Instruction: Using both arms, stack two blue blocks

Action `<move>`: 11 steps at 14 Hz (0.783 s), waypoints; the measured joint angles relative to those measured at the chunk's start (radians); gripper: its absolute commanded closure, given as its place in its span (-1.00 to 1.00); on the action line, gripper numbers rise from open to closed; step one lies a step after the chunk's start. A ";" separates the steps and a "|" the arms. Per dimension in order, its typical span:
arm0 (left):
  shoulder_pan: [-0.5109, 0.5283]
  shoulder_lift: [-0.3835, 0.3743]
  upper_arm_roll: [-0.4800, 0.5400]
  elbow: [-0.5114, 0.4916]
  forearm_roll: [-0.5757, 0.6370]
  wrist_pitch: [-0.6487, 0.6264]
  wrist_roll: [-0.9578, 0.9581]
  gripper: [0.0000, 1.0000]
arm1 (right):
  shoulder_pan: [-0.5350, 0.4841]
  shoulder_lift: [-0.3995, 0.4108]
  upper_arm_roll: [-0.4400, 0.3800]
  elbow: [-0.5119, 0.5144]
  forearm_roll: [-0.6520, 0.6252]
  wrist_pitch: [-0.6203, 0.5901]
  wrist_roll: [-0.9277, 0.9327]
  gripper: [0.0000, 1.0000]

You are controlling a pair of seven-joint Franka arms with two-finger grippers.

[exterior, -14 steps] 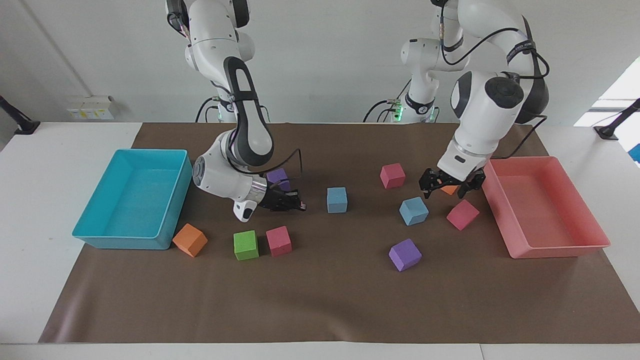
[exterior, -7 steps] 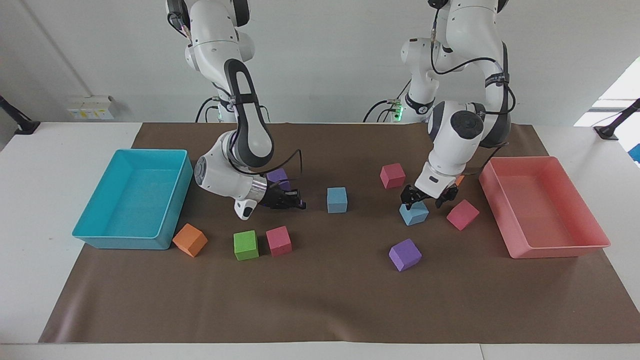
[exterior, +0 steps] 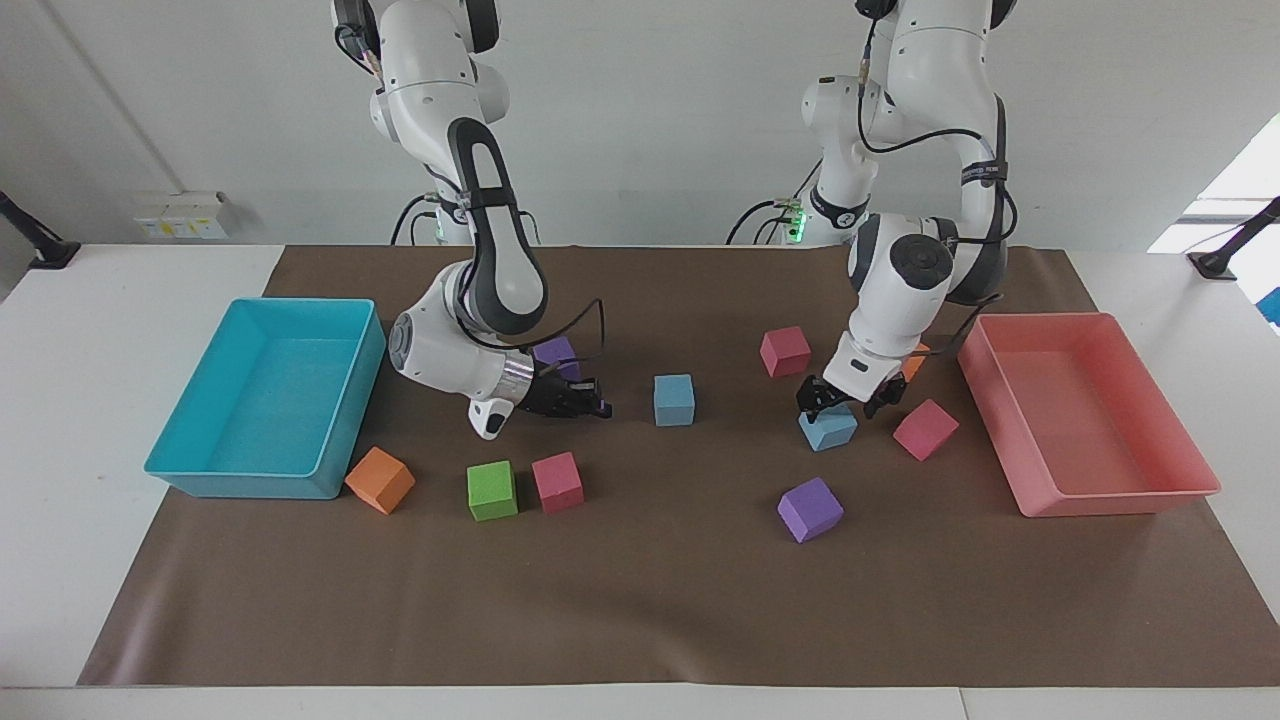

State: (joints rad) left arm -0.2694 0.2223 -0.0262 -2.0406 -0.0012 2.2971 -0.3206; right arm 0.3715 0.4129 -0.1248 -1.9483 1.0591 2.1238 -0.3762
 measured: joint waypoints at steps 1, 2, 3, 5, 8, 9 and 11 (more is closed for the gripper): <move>0.000 0.004 0.003 -0.007 0.000 0.009 0.000 -1.00 | -0.001 0.000 0.000 0.000 0.000 0.000 0.000 1.00; 0.000 0.010 0.004 -0.013 0.000 0.020 -0.001 -1.00 | -0.003 0.000 0.000 -0.001 0.000 0.000 0.000 1.00; 0.000 0.019 0.004 -0.018 0.000 0.035 -0.002 -1.00 | -0.004 0.000 0.000 -0.002 0.000 0.000 0.000 1.00; 0.000 0.038 0.003 -0.023 0.000 0.058 -0.013 -1.00 | -0.004 0.000 0.000 -0.005 0.000 0.000 0.000 1.00; 0.000 0.043 0.000 -0.023 0.000 0.064 -0.020 -0.99 | -0.004 -0.003 0.000 -0.013 0.000 0.000 0.000 1.00; -0.001 0.043 0.000 -0.023 0.000 0.064 -0.026 -0.32 | -0.003 -0.005 0.000 -0.016 0.000 0.000 0.000 1.00; -0.002 0.043 -0.001 -0.023 0.000 0.063 -0.040 0.86 | -0.002 -0.011 0.001 -0.025 0.000 0.000 0.000 1.00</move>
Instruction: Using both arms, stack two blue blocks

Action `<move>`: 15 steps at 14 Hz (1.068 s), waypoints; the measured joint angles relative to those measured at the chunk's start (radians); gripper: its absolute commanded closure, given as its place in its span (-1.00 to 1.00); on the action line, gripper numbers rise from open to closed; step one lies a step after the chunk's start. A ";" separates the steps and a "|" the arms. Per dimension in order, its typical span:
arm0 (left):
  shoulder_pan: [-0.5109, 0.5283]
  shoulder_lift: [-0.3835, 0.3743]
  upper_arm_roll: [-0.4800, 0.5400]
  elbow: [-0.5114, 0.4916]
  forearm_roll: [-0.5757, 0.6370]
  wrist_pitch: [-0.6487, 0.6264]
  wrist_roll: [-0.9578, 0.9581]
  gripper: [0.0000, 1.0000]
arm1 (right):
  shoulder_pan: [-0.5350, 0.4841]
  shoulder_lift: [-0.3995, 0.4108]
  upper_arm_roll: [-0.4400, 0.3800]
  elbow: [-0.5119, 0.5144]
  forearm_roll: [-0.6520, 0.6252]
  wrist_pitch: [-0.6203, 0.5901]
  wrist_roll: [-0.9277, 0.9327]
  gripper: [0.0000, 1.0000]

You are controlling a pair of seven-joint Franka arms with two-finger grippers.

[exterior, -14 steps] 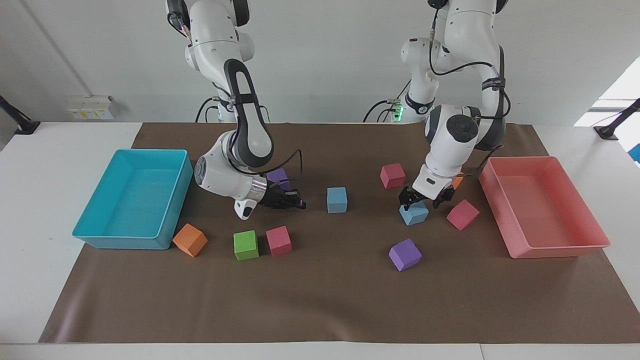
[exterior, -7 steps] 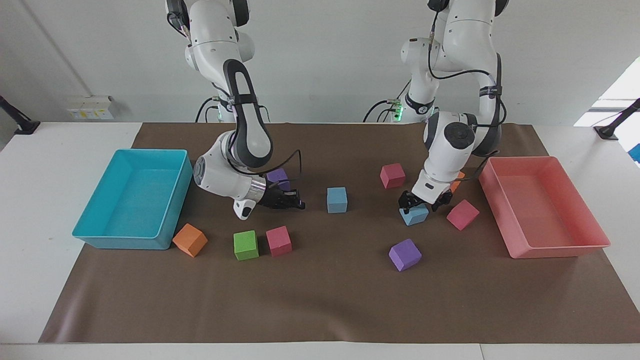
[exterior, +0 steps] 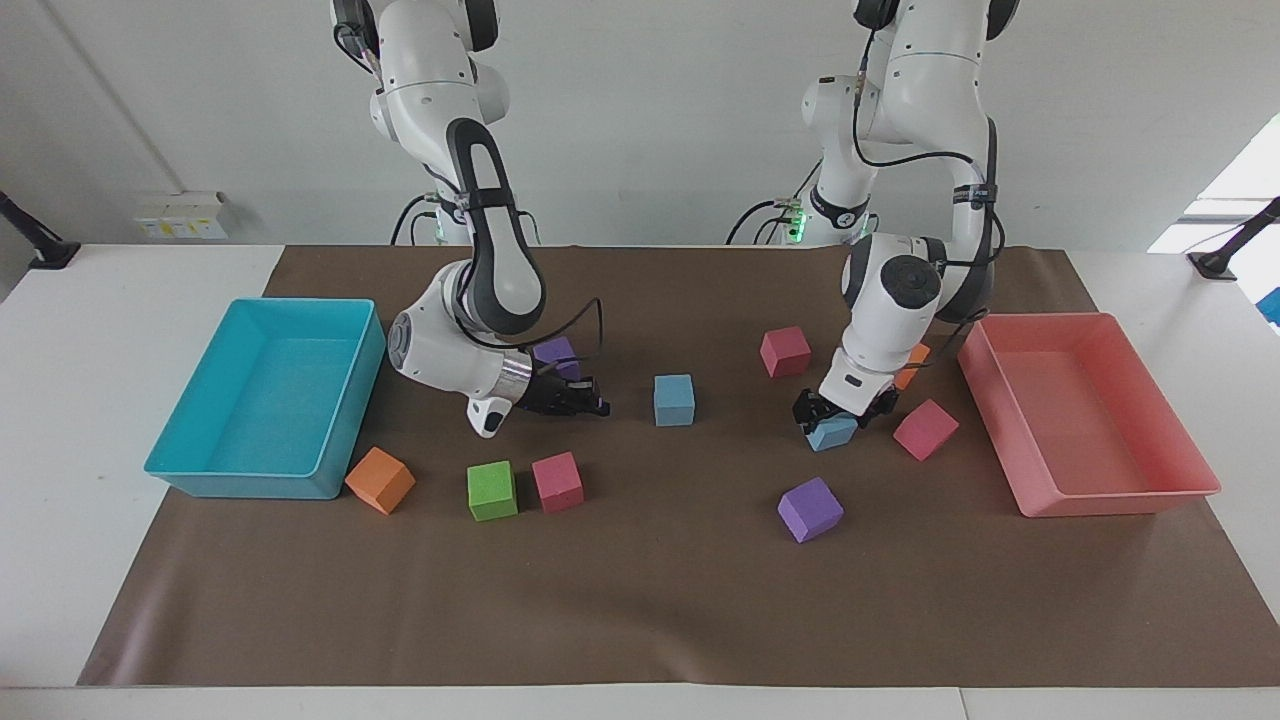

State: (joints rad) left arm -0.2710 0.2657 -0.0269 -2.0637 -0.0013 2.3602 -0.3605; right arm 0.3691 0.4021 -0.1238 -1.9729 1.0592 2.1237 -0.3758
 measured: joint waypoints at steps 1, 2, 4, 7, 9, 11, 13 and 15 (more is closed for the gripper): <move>0.000 0.000 0.000 0.000 0.000 -0.001 0.000 1.00 | 0.001 -0.004 0.000 -0.007 0.000 0.000 0.001 1.00; -0.001 0.000 -0.001 0.001 0.000 -0.003 0.000 1.00 | 0.006 -0.007 0.001 -0.016 0.000 0.000 0.002 1.00; -0.005 -0.001 -0.001 0.012 0.000 -0.003 0.000 1.00 | 0.020 -0.012 0.002 -0.026 0.005 0.001 0.005 1.00; -0.006 -0.012 0.001 0.075 0.000 -0.060 0.000 1.00 | 0.048 -0.013 0.003 -0.029 0.027 0.032 0.015 1.00; -0.011 -0.024 0.000 0.123 0.000 -0.109 0.000 1.00 | 0.064 -0.013 0.004 -0.030 0.039 0.046 0.017 1.00; -0.034 -0.032 -0.004 0.150 0.000 -0.132 0.000 1.00 | 0.069 -0.014 0.004 -0.031 0.039 0.050 0.019 1.00; -0.087 -0.036 -0.007 0.182 0.000 -0.167 -0.003 1.00 | 0.069 -0.014 0.003 -0.031 0.039 0.051 0.020 1.00; -0.151 -0.037 -0.008 0.215 0.000 -0.190 -0.008 1.00 | 0.069 -0.014 0.002 -0.031 0.039 0.051 0.020 1.00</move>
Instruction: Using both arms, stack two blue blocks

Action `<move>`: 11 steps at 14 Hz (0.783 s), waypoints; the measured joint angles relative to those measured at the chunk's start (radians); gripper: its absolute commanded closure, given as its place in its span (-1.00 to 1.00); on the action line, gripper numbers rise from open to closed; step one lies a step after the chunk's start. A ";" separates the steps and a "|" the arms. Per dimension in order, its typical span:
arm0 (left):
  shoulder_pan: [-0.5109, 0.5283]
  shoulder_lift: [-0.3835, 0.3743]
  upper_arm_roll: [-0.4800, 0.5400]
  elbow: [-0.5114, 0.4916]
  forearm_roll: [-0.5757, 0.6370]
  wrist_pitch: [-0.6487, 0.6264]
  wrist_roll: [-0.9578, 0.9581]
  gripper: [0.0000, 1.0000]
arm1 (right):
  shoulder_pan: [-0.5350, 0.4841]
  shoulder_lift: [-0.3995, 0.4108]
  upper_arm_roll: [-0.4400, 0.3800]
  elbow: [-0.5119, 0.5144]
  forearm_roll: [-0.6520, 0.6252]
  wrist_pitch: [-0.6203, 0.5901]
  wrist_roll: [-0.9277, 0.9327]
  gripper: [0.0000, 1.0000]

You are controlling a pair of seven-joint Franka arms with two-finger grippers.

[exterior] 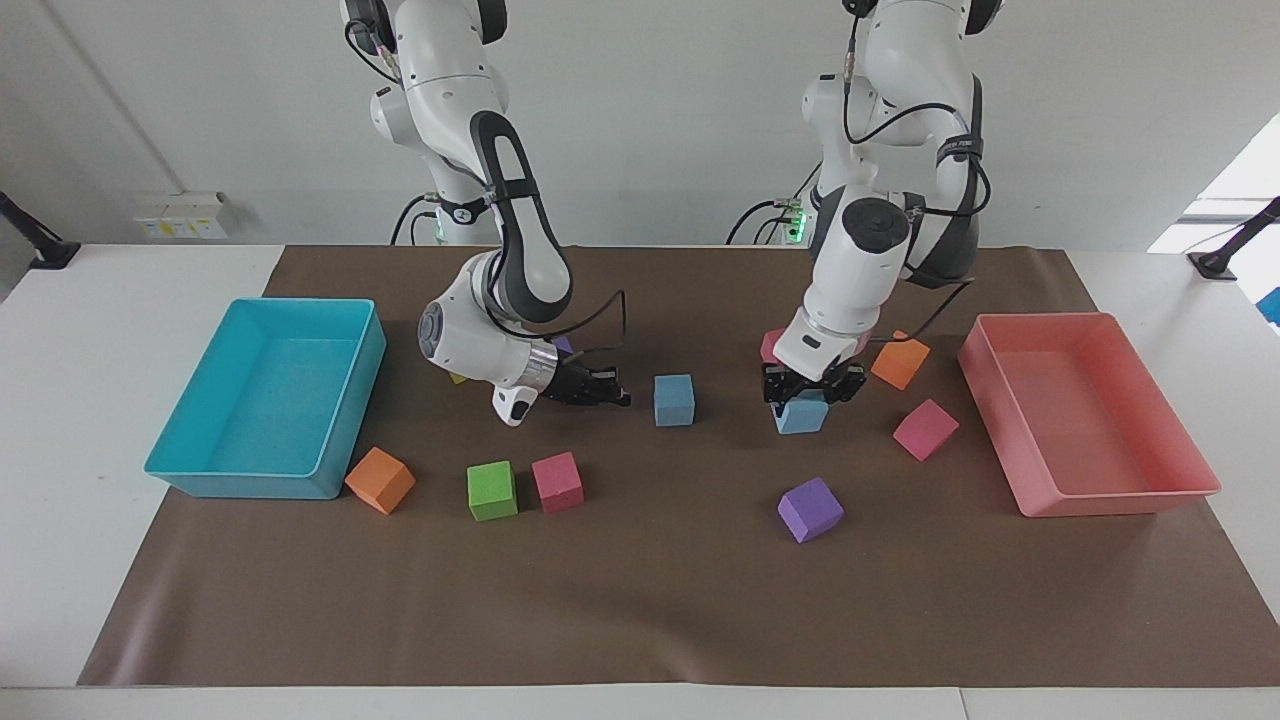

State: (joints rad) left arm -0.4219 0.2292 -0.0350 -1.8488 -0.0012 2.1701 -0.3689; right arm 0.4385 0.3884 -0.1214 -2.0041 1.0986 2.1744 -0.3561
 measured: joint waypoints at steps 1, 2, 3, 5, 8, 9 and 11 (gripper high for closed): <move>-0.033 0.000 0.000 0.008 0.000 -0.004 -0.004 1.00 | 0.000 0.000 0.000 0.000 0.000 0.000 0.000 1.00; -0.060 0.000 -0.001 0.011 0.000 -0.004 -0.006 1.00 | 0.000 0.000 0.000 0.000 0.000 0.000 0.000 1.00; -0.083 0.000 -0.001 0.011 0.000 -0.005 -0.011 1.00 | 0.000 0.000 0.000 0.000 0.000 0.000 0.000 1.00; -0.123 0.001 -0.001 0.011 0.000 -0.004 -0.050 1.00 | 0.000 0.000 0.000 0.000 0.000 0.000 0.000 1.00; -0.181 0.009 -0.003 0.021 0.000 0.005 -0.156 1.00 | 0.000 0.000 0.000 -0.001 0.000 0.000 0.000 1.00; -0.199 0.016 -0.003 0.029 0.000 0.006 -0.191 1.00 | 0.000 0.000 0.000 -0.001 0.000 0.000 0.000 1.00; -0.225 0.026 -0.003 0.035 0.000 0.006 -0.239 1.00 | 0.000 0.000 0.000 -0.001 0.000 0.000 0.000 1.00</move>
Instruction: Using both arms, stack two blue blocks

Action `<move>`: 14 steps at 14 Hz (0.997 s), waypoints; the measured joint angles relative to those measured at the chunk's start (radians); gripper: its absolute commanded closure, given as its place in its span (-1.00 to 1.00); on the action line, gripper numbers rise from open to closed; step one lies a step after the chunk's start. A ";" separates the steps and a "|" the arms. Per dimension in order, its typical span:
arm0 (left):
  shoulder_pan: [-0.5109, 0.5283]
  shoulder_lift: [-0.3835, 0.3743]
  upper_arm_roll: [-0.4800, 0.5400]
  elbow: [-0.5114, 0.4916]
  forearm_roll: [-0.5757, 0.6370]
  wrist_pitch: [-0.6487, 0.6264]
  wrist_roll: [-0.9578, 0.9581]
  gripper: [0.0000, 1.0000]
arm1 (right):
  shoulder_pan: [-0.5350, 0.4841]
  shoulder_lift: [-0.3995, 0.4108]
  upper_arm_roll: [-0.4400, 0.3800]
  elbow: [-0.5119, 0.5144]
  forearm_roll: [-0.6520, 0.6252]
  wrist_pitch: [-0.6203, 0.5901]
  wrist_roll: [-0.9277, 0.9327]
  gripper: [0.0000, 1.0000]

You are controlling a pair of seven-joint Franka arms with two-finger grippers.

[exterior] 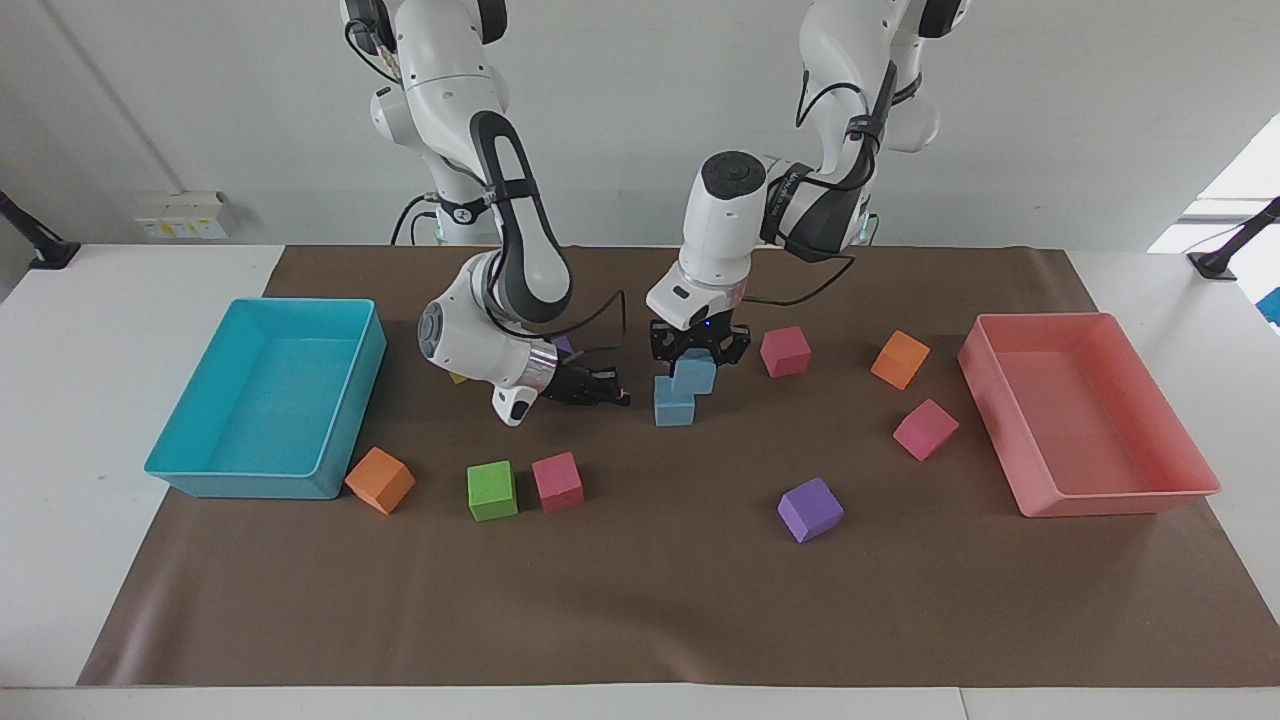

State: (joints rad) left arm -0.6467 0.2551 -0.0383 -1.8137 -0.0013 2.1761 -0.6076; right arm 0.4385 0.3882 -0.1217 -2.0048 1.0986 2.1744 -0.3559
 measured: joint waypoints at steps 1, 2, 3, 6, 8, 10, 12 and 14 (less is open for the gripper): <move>-0.010 0.004 -0.001 0.001 0.000 0.000 -0.029 1.00 | 0.000 0.000 0.000 0.000 0.000 0.000 0.000 1.00; -0.017 0.009 0.000 0.001 0.000 0.003 -0.058 1.00 | 0.000 0.000 0.000 0.000 0.000 0.000 0.000 1.00; -0.020 0.015 -0.001 0.001 0.000 0.013 -0.074 1.00 | 0.000 0.000 0.000 0.000 0.000 0.000 0.000 1.00; -0.023 0.034 0.000 0.001 0.000 0.036 -0.085 1.00 | 0.000 0.000 0.000 0.000 0.000 0.000 0.000 1.00; -0.025 0.042 0.000 0.001 0.000 0.049 -0.087 1.00 | 0.000 0.000 0.000 0.000 0.000 0.000 0.000 1.00; -0.025 0.051 0.001 0.001 0.000 0.051 -0.088 1.00 | 0.000 0.000 0.000 0.000 0.000 0.000 0.000 1.00; -0.025 0.056 0.002 0.001 0.000 0.053 -0.088 1.00 | 0.000 0.000 0.000 0.000 0.000 0.000 0.000 1.00; -0.025 0.060 0.002 0.001 0.000 0.054 -0.088 1.00 | 0.000 0.000 0.000 0.000 0.000 0.000 0.000 1.00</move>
State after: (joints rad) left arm -0.6720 0.3151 -0.0367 -1.8130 -0.0013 2.2296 -0.6953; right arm 0.4385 0.3881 -0.1217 -2.0049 1.0986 2.1744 -0.3558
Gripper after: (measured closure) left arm 0.414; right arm 0.991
